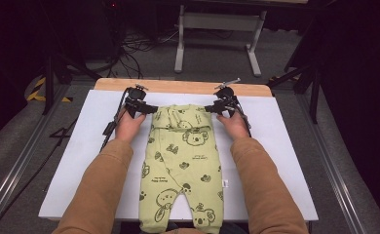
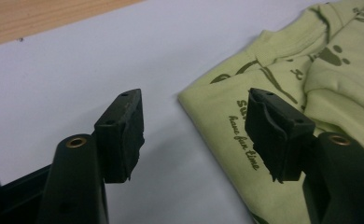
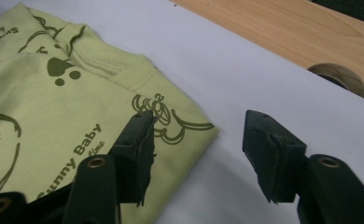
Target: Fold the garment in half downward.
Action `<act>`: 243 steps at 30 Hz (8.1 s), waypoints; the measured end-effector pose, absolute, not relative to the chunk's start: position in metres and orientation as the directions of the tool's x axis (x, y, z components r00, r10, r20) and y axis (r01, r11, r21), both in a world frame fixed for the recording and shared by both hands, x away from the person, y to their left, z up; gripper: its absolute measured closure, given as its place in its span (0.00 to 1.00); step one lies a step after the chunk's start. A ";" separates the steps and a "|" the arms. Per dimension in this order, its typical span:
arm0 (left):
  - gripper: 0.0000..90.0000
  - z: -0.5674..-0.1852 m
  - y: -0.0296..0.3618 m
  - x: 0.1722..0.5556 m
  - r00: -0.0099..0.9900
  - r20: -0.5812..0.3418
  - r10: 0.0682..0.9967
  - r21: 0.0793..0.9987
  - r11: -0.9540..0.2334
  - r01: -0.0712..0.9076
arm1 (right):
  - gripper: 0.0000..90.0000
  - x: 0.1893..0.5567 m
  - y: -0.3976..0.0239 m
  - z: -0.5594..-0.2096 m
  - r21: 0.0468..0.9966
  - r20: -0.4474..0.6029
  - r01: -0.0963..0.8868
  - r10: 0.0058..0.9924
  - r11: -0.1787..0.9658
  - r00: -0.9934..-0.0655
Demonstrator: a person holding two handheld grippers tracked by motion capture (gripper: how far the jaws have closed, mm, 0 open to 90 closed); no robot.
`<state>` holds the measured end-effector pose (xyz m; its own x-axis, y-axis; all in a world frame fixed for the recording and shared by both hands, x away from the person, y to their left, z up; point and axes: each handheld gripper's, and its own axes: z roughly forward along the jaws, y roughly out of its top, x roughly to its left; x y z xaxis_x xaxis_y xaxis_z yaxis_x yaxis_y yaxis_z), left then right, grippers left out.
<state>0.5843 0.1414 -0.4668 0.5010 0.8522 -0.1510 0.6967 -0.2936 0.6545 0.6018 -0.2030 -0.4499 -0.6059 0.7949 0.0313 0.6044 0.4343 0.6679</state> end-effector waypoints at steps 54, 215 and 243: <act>0.98 -0.428 0.144 0.576 0.570 -0.170 0.804 0.746 -0.273 0.608 | 0.96 0.592 -0.188 -0.415 0.695 -0.078 0.510 0.758 0.507 -0.647; 0.43 -0.462 0.173 0.320 0.849 -0.081 0.523 0.809 -0.462 0.363 | 0.21 0.312 -0.203 -0.455 0.685 -0.048 0.377 0.555 0.623 -0.830; 0.23 -0.463 0.184 0.329 0.851 -0.148 0.504 0.834 -0.398 0.381 | 0.18 0.309 -0.223 -0.476 0.661 -0.007 0.447 0.601 0.602 -0.799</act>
